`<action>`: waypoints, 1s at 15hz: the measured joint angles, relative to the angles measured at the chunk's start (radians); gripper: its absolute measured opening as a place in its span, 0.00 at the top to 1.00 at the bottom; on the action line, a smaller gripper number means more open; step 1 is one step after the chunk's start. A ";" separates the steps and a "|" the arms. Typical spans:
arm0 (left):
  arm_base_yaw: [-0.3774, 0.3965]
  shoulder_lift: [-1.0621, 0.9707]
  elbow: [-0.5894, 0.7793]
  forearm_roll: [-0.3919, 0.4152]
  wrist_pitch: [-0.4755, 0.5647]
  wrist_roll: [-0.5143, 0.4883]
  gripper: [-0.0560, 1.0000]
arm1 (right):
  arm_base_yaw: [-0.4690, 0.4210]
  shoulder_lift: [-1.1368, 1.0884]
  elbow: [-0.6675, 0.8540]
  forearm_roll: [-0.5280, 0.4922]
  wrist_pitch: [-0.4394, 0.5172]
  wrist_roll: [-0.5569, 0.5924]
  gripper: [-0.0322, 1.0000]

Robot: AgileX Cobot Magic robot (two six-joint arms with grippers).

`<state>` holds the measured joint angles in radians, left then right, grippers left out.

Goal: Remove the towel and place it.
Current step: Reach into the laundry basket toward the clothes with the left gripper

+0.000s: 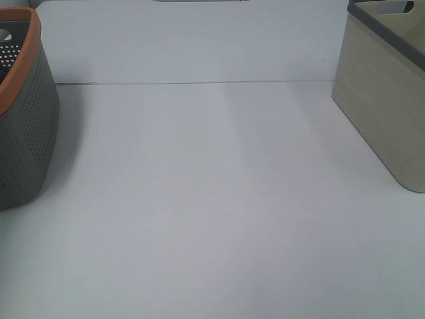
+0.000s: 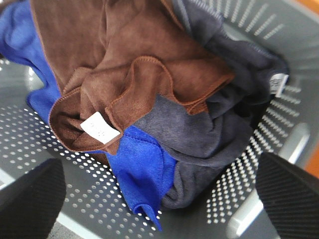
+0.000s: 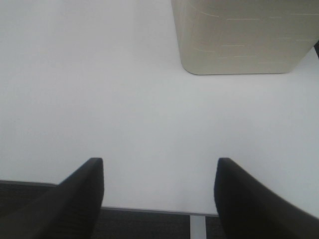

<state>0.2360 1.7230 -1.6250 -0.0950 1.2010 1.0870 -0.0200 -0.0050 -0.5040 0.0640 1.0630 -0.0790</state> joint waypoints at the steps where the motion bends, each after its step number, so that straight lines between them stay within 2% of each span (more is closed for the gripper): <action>1: 0.013 0.037 0.000 0.000 -0.030 0.011 0.01 | 0.000 0.000 0.000 0.000 0.000 0.000 0.43; 4: 0.027 0.116 0.000 0.023 -0.096 0.064 0.01 | 0.000 0.000 0.000 0.000 0.000 0.000 0.43; 8: 0.030 0.204 0.000 0.032 -0.246 0.083 0.01 | 0.000 0.000 0.000 0.000 0.000 0.000 0.43; 13: 0.026 0.288 0.000 0.024 -0.327 0.099 0.09 | 0.000 0.000 0.000 0.000 0.000 0.000 0.43; 15: 0.012 0.313 0.000 0.007 -0.343 0.102 0.19 | 0.000 0.000 0.000 0.000 0.000 0.000 0.43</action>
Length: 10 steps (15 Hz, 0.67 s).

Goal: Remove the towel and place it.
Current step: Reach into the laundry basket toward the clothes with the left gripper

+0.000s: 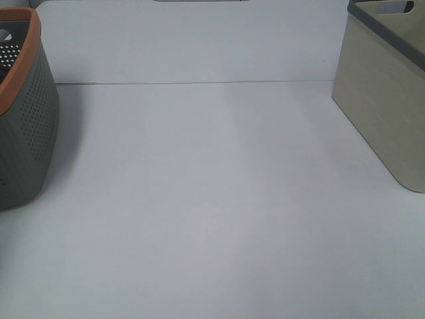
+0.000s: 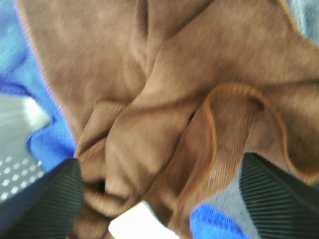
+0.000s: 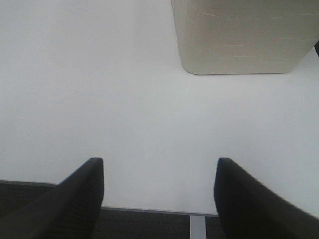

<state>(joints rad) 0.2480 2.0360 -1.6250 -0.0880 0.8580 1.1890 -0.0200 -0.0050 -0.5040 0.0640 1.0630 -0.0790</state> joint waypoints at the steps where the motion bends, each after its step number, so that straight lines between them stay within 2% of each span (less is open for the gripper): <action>1: -0.008 0.009 0.000 -0.005 -0.004 0.000 0.22 | 0.000 0.000 0.000 0.000 0.000 0.000 0.43; 7: -0.026 0.033 0.000 0.000 0.024 0.000 0.26 | 0.000 0.000 0.000 0.000 0.000 0.000 0.43; 8: -0.026 0.033 0.000 0.003 0.026 0.000 0.28 | 0.000 0.000 0.000 0.000 0.000 0.000 0.43; 10: -0.026 0.061 -0.001 0.020 0.026 0.000 0.38 | 0.000 0.000 0.000 0.000 0.000 0.000 0.43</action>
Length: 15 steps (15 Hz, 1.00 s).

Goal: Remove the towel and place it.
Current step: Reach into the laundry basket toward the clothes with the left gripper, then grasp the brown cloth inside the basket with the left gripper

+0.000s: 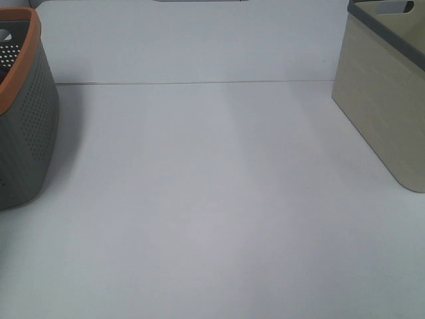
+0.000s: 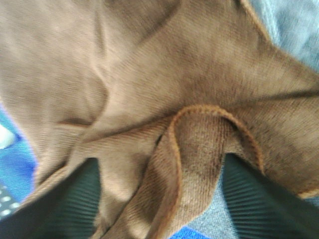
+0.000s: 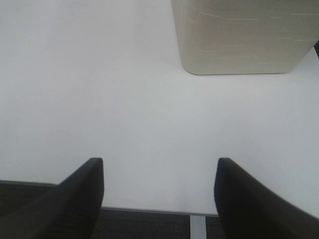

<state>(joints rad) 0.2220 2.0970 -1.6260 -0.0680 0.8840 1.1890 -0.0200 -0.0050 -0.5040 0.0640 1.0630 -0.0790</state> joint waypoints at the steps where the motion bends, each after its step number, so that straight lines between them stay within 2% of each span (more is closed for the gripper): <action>1: 0.000 0.009 0.000 0.000 -0.001 0.000 0.41 | 0.000 0.000 0.000 0.000 0.000 0.000 0.43; 4: 0.000 0.010 0.000 0.000 -0.012 0.000 0.52 | 0.000 0.000 0.000 0.000 0.000 0.000 0.43; 6: 0.000 0.010 0.000 0.000 -0.012 0.000 0.54 | 0.000 0.000 0.000 0.000 0.000 0.000 0.43; 15: 0.000 0.002 0.000 -0.026 0.014 0.000 0.55 | 0.000 0.000 0.000 0.000 0.000 0.000 0.43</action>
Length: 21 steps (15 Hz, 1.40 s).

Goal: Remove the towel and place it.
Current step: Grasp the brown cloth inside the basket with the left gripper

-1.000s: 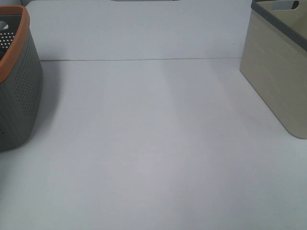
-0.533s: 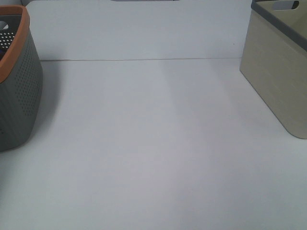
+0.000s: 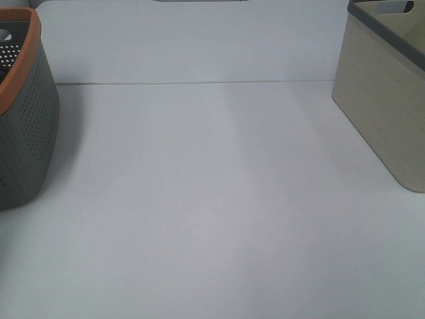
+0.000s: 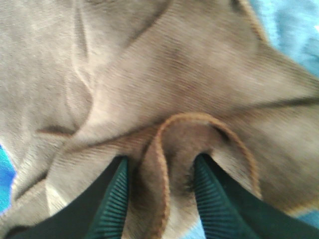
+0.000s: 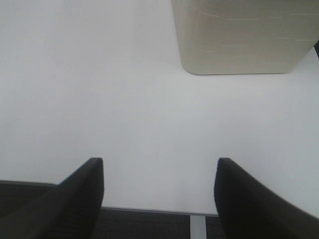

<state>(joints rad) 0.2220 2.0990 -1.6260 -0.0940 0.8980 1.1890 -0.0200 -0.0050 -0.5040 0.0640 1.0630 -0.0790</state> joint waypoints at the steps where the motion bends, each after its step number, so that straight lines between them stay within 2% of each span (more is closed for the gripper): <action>1: 0.000 -0.003 0.000 0.000 0.013 0.000 0.55 | 0.000 0.000 0.000 0.000 0.000 0.000 0.43; 4: 0.000 -0.006 0.000 0.008 0.034 -0.009 0.55 | 0.000 0.000 0.000 0.000 0.000 0.000 0.43; 6: -0.001 -0.008 0.000 0.043 0.027 -0.031 0.55 | 0.000 0.000 0.000 0.000 0.000 0.000 0.43; 9: -0.001 -0.008 0.000 0.051 0.002 -0.046 0.57 | 0.000 0.000 0.000 0.000 0.000 0.000 0.43; 10: -0.001 -0.008 0.000 0.051 0.002 -0.048 0.62 | 0.000 0.000 0.000 0.000 0.000 0.000 0.43; 13: -0.001 -0.008 0.000 0.051 0.002 -0.049 0.90 | 0.000 0.000 0.000 0.000 0.000 0.000 0.43; 14: -0.001 -0.008 0.000 0.051 0.002 -0.046 0.93 | 0.000 0.000 0.000 0.000 0.000 0.000 0.43; 17: -0.001 -0.009 0.000 0.051 0.007 -0.054 0.93 | 0.000 0.000 0.000 0.000 0.000 0.000 0.43; 21: -0.001 -0.098 0.000 0.051 0.027 -0.125 0.93 | 0.000 0.000 0.000 0.000 0.000 0.000 0.43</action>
<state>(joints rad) 0.2210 2.0010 -1.6260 -0.0430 0.9250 1.0640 -0.0200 -0.0050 -0.5040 0.0640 1.0630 -0.0790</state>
